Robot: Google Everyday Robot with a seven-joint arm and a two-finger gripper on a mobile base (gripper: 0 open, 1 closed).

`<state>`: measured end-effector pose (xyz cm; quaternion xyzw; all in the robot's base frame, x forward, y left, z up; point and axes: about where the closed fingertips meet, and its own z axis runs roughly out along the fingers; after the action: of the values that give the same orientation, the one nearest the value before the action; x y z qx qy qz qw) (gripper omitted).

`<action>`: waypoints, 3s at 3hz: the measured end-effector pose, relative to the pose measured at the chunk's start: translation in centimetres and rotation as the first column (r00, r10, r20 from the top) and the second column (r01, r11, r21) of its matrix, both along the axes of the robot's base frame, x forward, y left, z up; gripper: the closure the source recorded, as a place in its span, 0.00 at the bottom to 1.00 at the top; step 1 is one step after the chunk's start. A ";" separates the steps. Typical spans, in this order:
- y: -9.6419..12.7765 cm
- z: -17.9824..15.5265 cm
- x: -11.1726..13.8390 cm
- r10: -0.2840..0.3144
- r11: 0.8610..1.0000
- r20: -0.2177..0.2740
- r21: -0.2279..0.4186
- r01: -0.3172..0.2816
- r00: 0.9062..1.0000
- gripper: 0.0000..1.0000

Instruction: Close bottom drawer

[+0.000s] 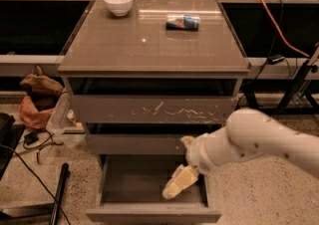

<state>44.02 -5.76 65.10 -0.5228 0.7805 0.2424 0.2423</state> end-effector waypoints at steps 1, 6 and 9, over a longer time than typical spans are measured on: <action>3.2 -8.0 -1.1 -0.046 0.994 -0.080 0.093 0.053 0.996 0.00; 10.2 -29.3 -8.7 0.016 0.977 -0.337 0.205 0.057 0.941 0.00; 11.0 -34.0 -10.7 0.035 0.972 -0.414 0.227 0.067 0.910 0.00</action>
Offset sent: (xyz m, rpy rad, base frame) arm -0.0178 0.0782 -0.2362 0.1644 0.2763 -0.2705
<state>33.30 5.21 31.10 -0.4202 0.7840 0.4371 0.1333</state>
